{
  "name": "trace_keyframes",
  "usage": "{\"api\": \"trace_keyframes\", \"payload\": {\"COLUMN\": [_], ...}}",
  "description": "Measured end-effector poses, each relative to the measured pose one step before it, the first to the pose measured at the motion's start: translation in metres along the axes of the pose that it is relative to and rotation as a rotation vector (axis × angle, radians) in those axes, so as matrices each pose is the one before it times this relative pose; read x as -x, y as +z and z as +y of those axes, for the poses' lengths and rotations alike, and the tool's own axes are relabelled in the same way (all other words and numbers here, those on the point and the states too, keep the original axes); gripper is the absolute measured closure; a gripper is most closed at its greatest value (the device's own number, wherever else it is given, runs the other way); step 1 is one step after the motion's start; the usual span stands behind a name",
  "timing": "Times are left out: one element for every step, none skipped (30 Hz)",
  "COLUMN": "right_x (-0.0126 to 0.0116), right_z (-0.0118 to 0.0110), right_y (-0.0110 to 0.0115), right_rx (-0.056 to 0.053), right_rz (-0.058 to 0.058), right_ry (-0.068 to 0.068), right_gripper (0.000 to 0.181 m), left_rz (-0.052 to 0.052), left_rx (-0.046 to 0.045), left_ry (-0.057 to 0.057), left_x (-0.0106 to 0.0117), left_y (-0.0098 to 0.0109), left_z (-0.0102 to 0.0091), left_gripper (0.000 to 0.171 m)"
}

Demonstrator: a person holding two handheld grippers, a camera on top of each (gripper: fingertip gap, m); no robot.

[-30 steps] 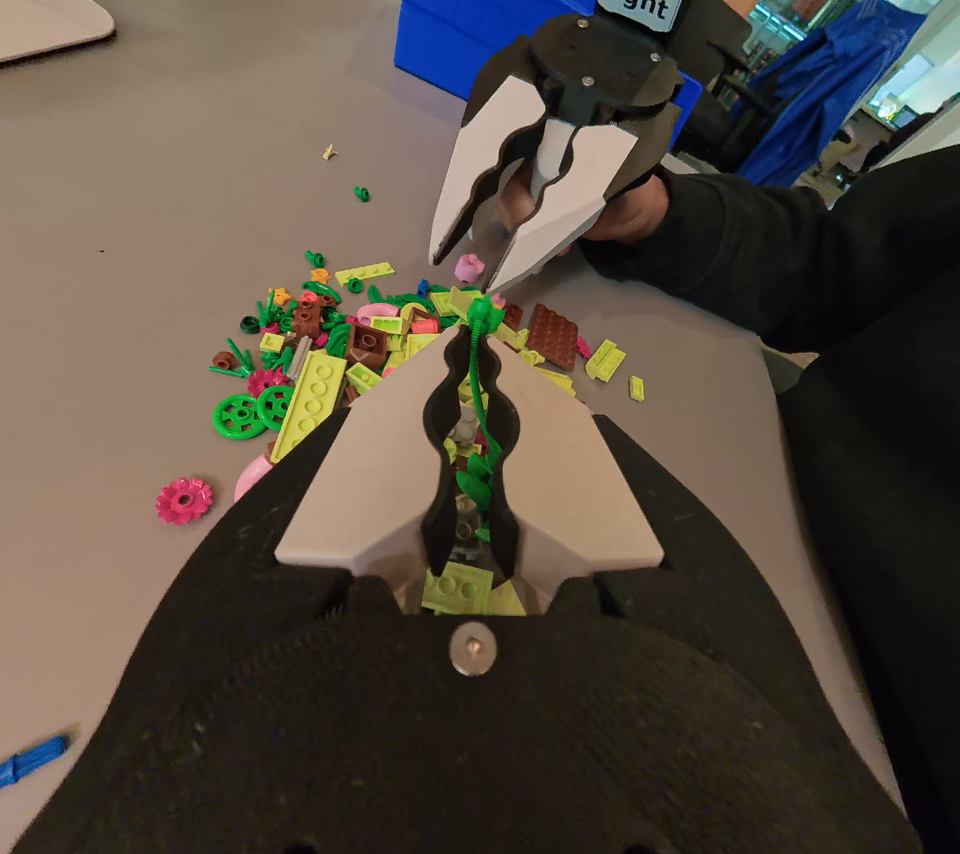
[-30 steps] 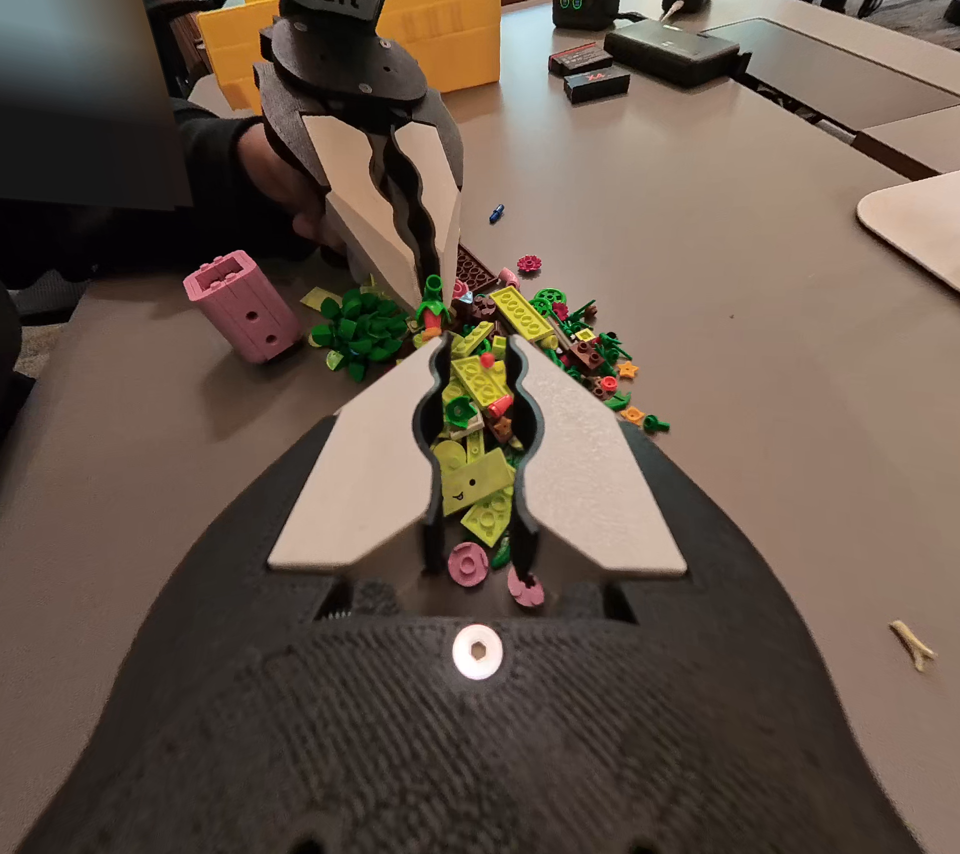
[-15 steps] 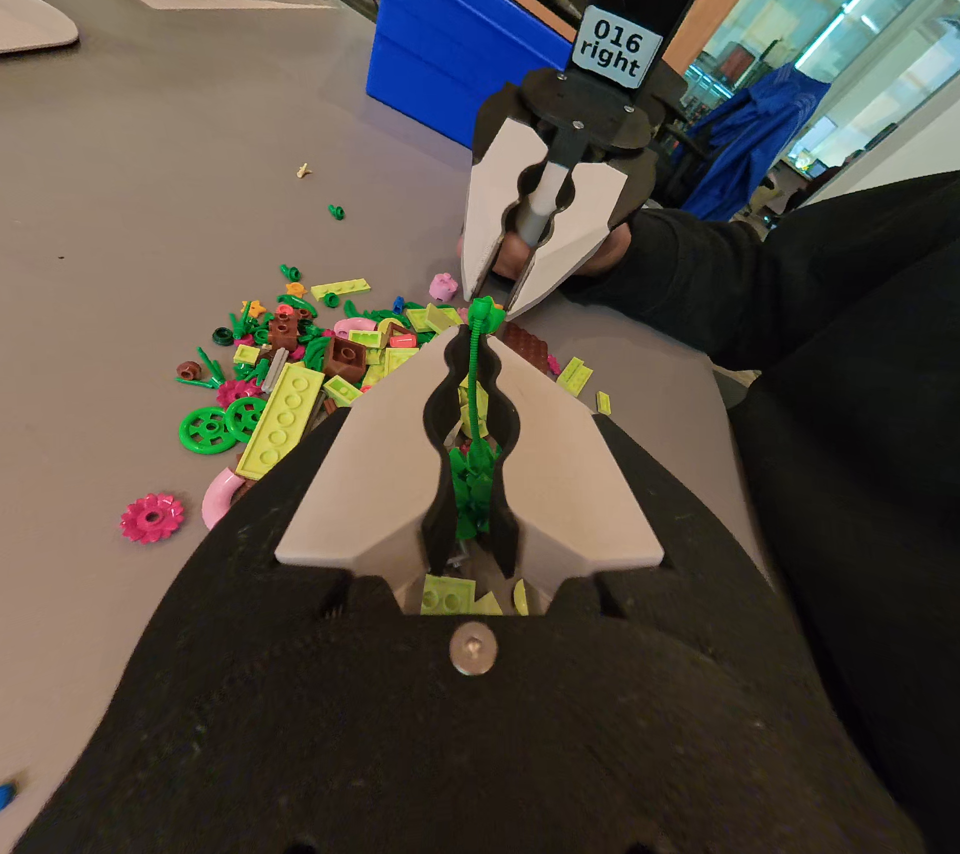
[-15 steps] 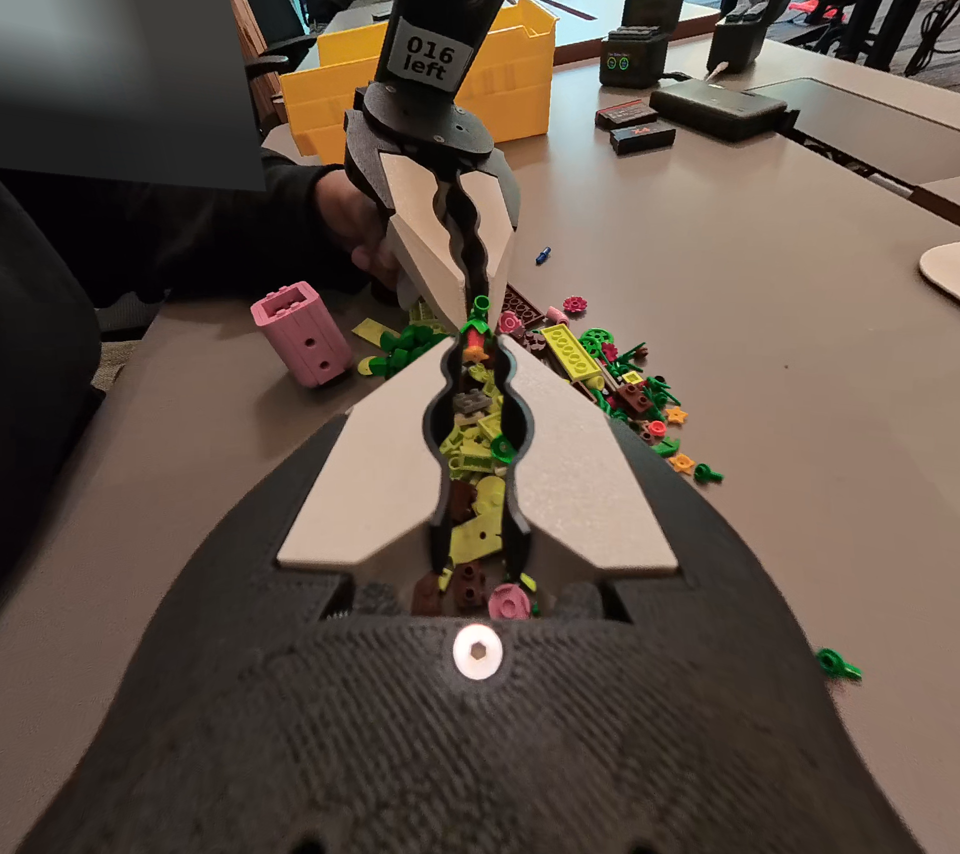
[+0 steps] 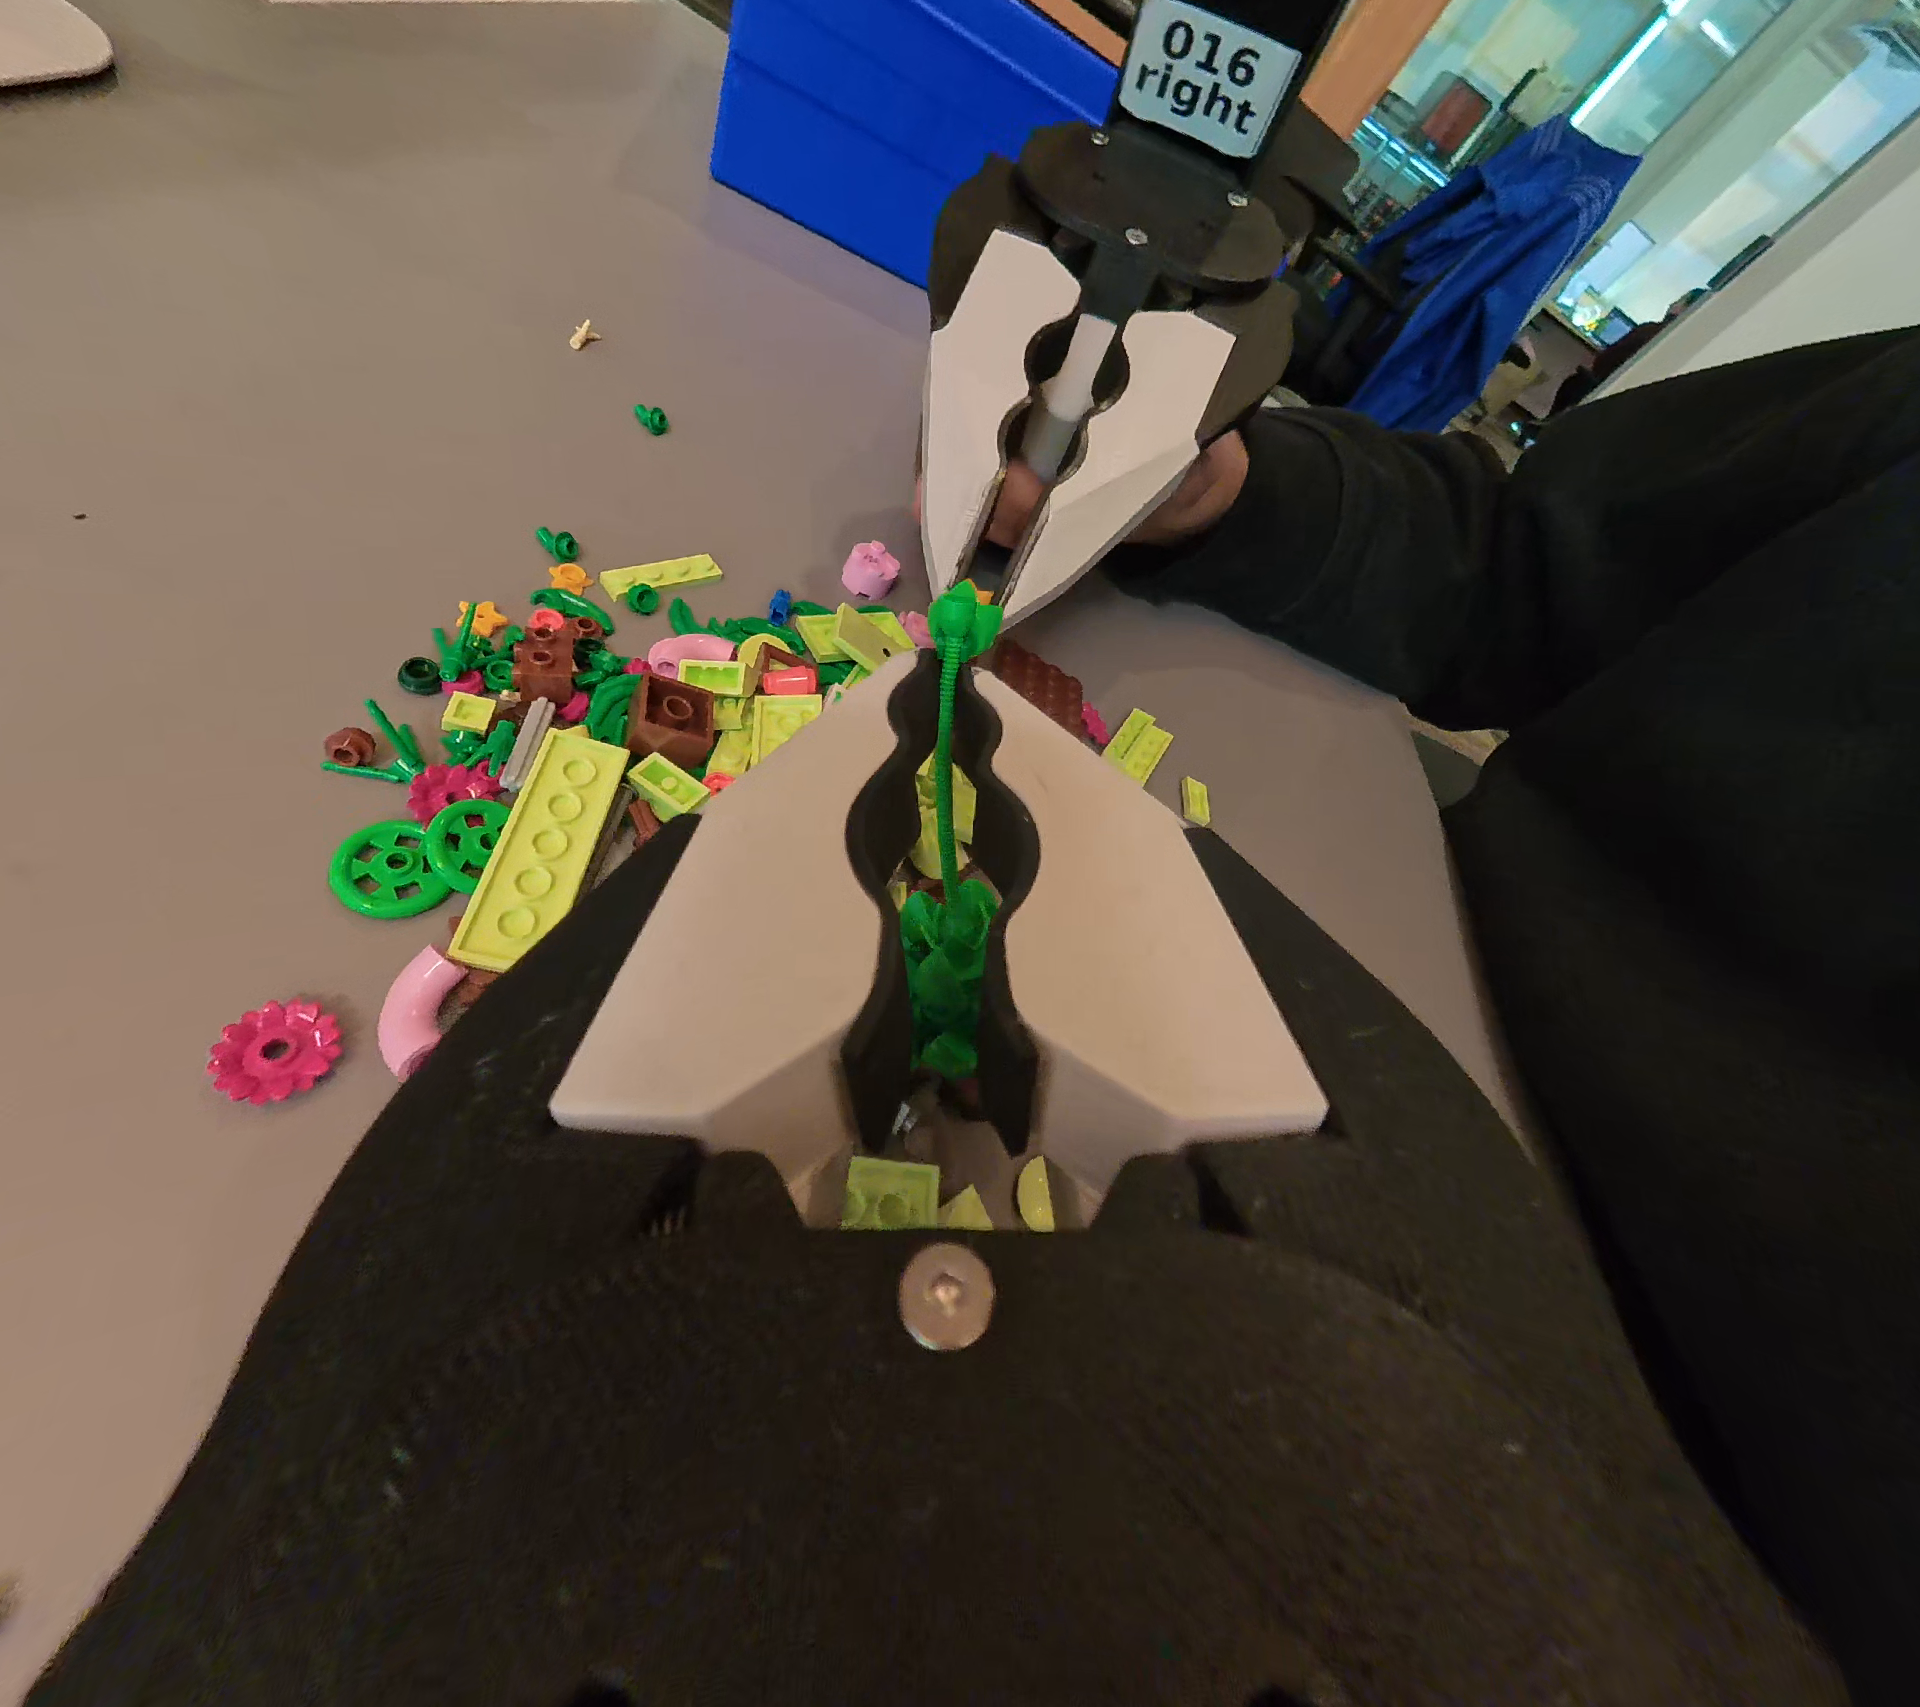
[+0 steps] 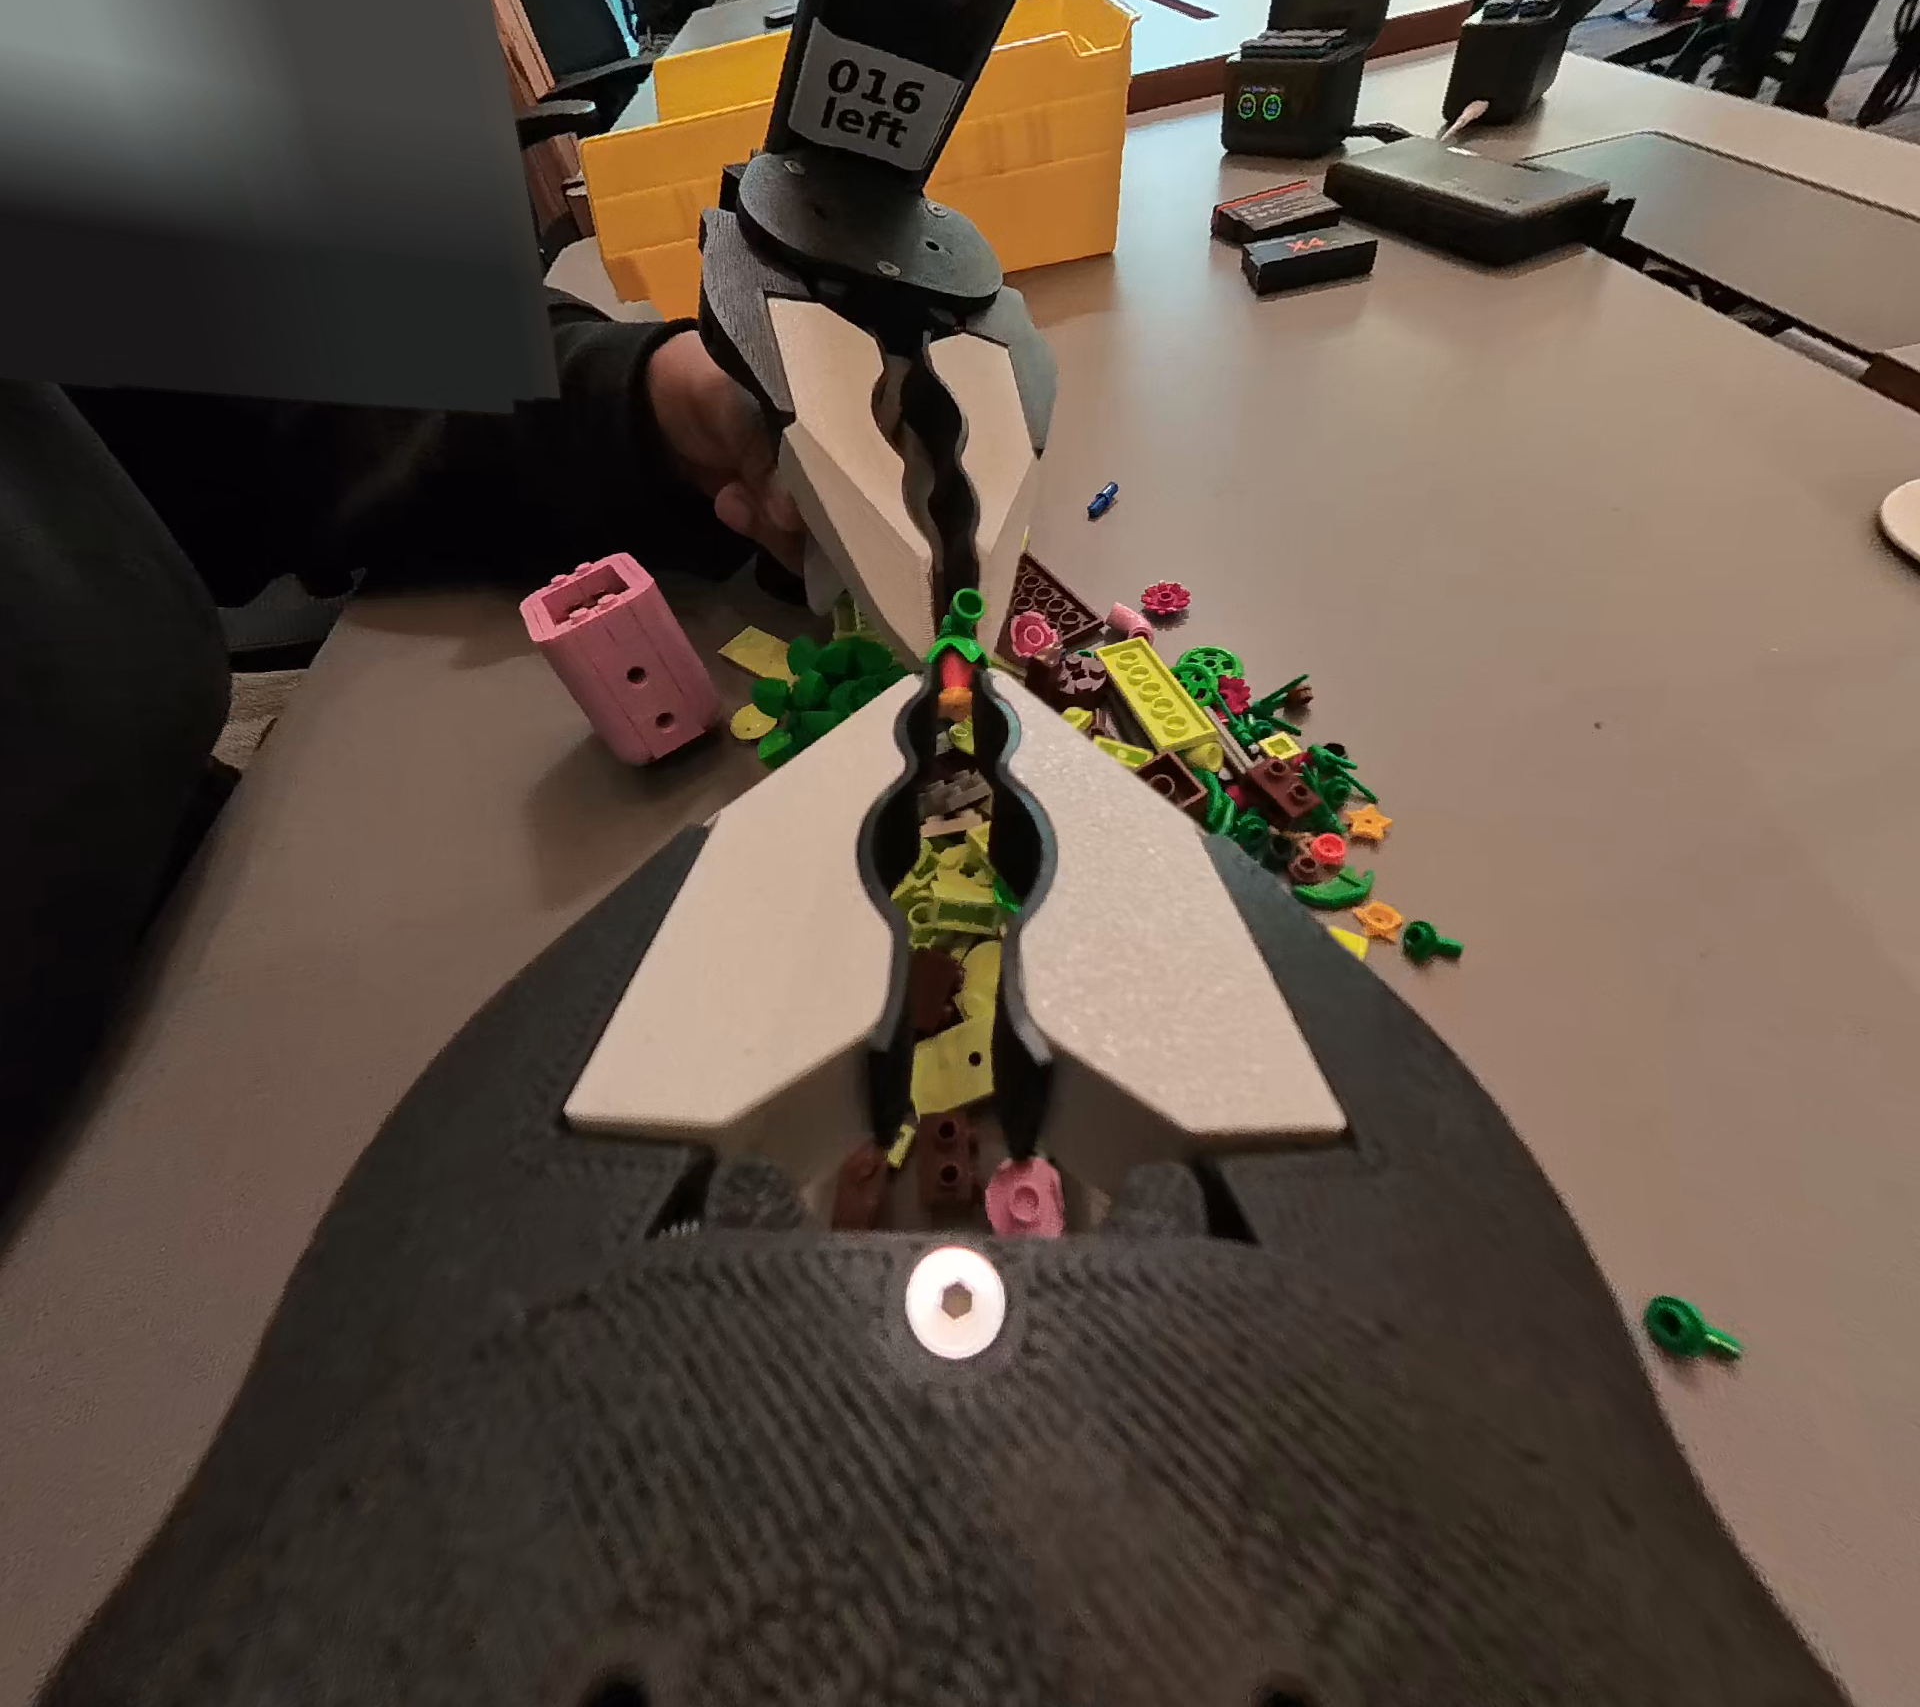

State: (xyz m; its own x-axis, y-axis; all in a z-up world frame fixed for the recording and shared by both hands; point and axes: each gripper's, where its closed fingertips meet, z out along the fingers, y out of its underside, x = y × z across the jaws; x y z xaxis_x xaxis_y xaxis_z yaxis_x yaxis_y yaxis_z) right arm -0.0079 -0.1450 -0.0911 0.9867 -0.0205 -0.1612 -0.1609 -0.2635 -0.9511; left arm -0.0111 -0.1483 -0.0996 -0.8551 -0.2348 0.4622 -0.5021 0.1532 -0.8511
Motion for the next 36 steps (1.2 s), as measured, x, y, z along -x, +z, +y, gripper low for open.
{"api": "trace_keyframes", "payload": {"right_x": [-0.00041, -0.00168, -0.00447, -0.00586, -0.00511, -0.00404, -0.00299, -0.00225, -0.0015, -0.0003, 0.00116, 0.0021, 0.00207, 0.00164, 0.00142, 0.00142, 0.00098, 0.00059, 0.00073, 0.00035, -0.00012, -0.00022, -0.00005, -0.0005, -0.00104, -0.00059, 0.00006, 0.00036, 0.00116, 0.00201, 0.00235, 0.00239, 0.00197, 0.00156, 0.00164, 0.00083], "right_z": [-0.00002, 0.00058, 0.00044, -0.00123, -0.00355, -0.00469, -0.00377, -0.00214, -0.00012, 0.00096, 0.00146, 0.00192, 0.00239, 0.00303, 0.00349, 0.00347, 0.00343, 0.00298, 0.00269, 0.0023, 0.00197, 0.00153, 0.00106, 0.00057, 0.00019, -0.00065, -0.00204, -0.00314, -0.00419, -0.0057, -0.00636, -0.00513, -0.00285, -0.00132, -0.00122, -0.00201], "right_y": [-0.00105, -0.00159, -0.00363, -0.00527, -0.00603, -0.00543, -0.00436, -0.0029, -0.00116, 0.00061, 0.00187, 0.00252, 0.00255, 0.00262, 0.00276, 0.00294, 0.00282, 0.00261, 0.00214, 0.00183, 0.00143, 0.00128, 0.00089, 0.00067, 0.00035, -0.00014, -0.00063, -0.00081, -0.00097, -0.00113, -0.00101, -0.00044, 0.00009, 0.00027, 0.00021, -0.00005], "right_rx": [-0.0005, 0.0031, 0.0005, -0.0091, -0.0221, -0.0281, -0.0257, -0.0189, -0.0086, -0.0016, 0.0032, 0.0114, 0.0188, 0.0219, 0.0262, 0.0265, 0.0258, 0.0232, 0.0203, 0.0176, 0.0151, 0.012, 0.0081, 0.0055, 0.0022, -0.0044, -0.0131, -0.0205, -0.028, -0.0381, -0.0433, -0.0332, -0.0154, -0.0028, 0.0002, -0.0036], "right_rz": [-0.0062, -0.0003, 0.0145, 0.0189, 0.0102, 0.0016, -0.0032, -0.0025, -0.002, -0.0047, -0.0089, -0.0089, -0.0033, 0.0047, 0.0088, 0.0091, 0.0112, 0.0118, 0.0098, 0.0109, 0.0121, 0.0103, 0.0069, 0.0064, 0.0074, 0.0042, 0.0014, 0.0004, -0.0022, -0.0044, -0.0023, -0.0015, 0.0022, 0.0059, 0.0085, 0.0157], "right_ry": [0.0105, 0.0099, 0.0051, 0.0037, 0.011, 0.0204, 0.0236, 0.0183, 0.0123, 0.0072, 0.0035, -0.0006, -0.0108, -0.0199, -0.0238, -0.0246, -0.0233, -0.0211, -0.0213, -0.0218, -0.019, -0.014, -0.008, -0.0026, 0.0007, 0.0005, -0.0008, -0.0005, -0.0008, -0.0053, -0.0119, -0.0169, -0.0213, -0.0278, -0.0355, -0.0386], "right_gripper": [0.179, 0.179, 0.179, 0.179, 0.179, 0.179, 0.179, 0.179, 0.179, 0.179, 0.179, 0.179, 0.179, 0.179, 0.179, 0.179, 0.179, 0.179, 0.178, 0.179, 0.179, 0.178, 0.177, 0.173, 0.168, 0.164, 0.164, 0.165, 0.165, 0.167, 0.168, 0.168, 0.168, 0.168, 0.169, 0.171], "left_rz": [-0.003, -0.0257, -0.0298, -0.0091, 0.0069, 0.0048, 0.0123, 0.01, 0.0085, 0.0137, 0.0103, 0.003, -0.0006, -0.0014, -0.0023, -0.0018, 0.0002, 0.0011, 0.0017, 0.0004, -0.0002, 0.0019, 0.0019, 0.0007, 0.0012, 0.0013, 0.0009, 0.0025, 0.0059, 0.0087, 0.0096, 0.0099, 0.0087, 0.0057, 0.0057, 0.0079], "left_rx": [-0.00254, -0.00296, -0.01363, -0.02275, -0.0164, -0.01102, -0.0032, -0.0022, -0.00426, 0.00088, 0.00202, 0.00076, 0.0019, 0.00132, -0.00125, -0.00199, -0.00191, -0.0021, 0.00017, 0.00183, 0.00221, 0.00256, 0.00141, 0.00027, -0.00013, -0.00029, -0.00012, -0.00032, -0.00053, -0.00042, -0.00038, 0.00024, 0.00023, -0.00044, -0.00316, -0.01161], "left_ry": [-0.0042, -0.002, -0.001, -0.0097, -0.0119, -0.0106, -0.0112, -0.012, -0.0095, -0.0094, -0.0074, -0.001, 0.0022, 0.0012, -0.0007, -0.0023, -0.0043, -0.005, -0.0043, -0.0017, -0.0003, -0.0001, 0.0002, 0.0008, 0.0007, 0.0002, -0.0003, -0.0003, -0.0008, -0.0015, -0.0019, -0.0026, -0.0026, -0.0022, -0.003, -0.0066], "left_x": [0.00024, 0.00435, 0.00622, 0.0042, 0.00182, 0.00133, -0.00047, -0.00085, -0.00103, -0.00193, -0.00146, -0.00066, 0.00001, 0.00014, 0.00069, 0.00079, 0.00071, 0.00064, 0.00042, 0.00036, 0.00023, -0.00021, -0.00037, -0.0003, -0.00033, -0.00027, -0.00016, -0.00034, -0.00095, -0.00143, -0.00156, -0.00174, -0.0015, -0.00118, -0.00097, -0.00122], "left_y": [0.00009, -0.00173, -0.00408, -0.00512, -0.00455, -0.00309, -0.00127, 0.00038, 0.0012, 0.00161, 0.00136, 0.00086, 0.00034, -0.00013, -0.00033, -0.0004, -0.0001, -0.00017, 0.00004, 0.00013, 0.00022, 0.00036, 0.00029, 0.00012, 0.00017, 0.0001, 0.00011, 0.00014, 0.00023, 0.00041, 0.00053, 0.00066, 0.00068, 0.00061, 0.00033, -0.00016], "left_z": [-0.00039, -0.00058, -0.00249, -0.00447, -0.0038, -0.00239, -0.00053, 0.00023, 0.00023, 0.00112, 0.00095, 0.0005, 0.00043, 0.00016, -0.00023, -0.00013, 0.00008, 0.0, 0.00035, 0.00057, 0.00056, 0.00044, 0.00031, 0.00006, 0.00009, 0.00001, -0.00002, 0.00003, 0.00005, 0.00006, 0.00014, 0.00013, 0.00021, 0.0001, -0.00037, -0.0017], "left_gripper": [0.171, 0.171, 0.171, 0.171, 0.171, 0.171, 0.171, 0.171, 0.171, 0.171, 0.171, 0.171, 0.171, 0.171, 0.171, 0.171, 0.171, 0.171, 0.171, 0.171, 0.171, 0.171, 0.171, 0.171, 0.171, 0.171, 0.171, 0.171, 0.171, 0.171, 0.171, 0.171, 0.171, 0.171, 0.171, 0.171]}}
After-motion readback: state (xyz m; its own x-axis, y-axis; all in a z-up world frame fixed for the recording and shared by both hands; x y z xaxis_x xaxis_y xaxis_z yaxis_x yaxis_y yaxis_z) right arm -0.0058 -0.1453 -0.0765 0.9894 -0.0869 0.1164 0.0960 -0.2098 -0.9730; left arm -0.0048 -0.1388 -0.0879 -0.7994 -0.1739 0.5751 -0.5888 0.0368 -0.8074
